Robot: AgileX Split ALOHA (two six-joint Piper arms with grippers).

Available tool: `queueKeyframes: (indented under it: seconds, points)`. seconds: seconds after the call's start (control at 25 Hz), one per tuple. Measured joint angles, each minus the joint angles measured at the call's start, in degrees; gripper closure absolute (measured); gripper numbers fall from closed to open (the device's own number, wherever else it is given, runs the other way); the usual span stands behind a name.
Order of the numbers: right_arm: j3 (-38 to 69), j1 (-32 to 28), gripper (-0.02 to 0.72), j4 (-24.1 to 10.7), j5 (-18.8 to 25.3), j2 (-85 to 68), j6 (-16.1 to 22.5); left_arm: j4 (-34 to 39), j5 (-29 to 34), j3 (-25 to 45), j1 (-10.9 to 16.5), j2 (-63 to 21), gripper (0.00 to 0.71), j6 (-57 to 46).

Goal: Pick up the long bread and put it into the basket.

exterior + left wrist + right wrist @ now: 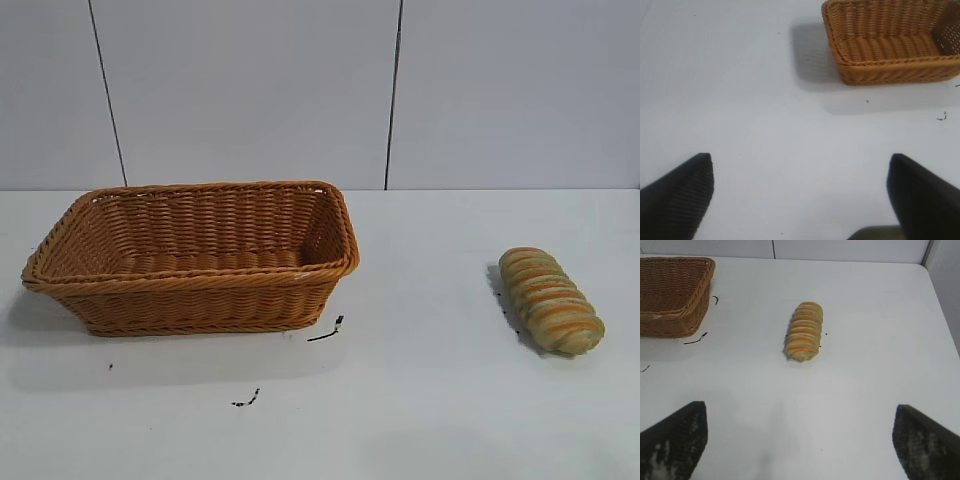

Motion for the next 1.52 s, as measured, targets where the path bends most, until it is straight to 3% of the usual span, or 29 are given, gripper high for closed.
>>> queueKeyframes:
  seconds: [0.68,1.52]
  points:
    - [-0.54,0.00,0.013,0.85,0.00,4.01,0.11,0.00,0.00,0.00,0.00,0.00,0.017,0.00]
    - [-29.99,0.00,0.013,1.82,-0.72,67.64,1.09,0.00,0.00,0.00,0.00,0.00,0.017,0.00]
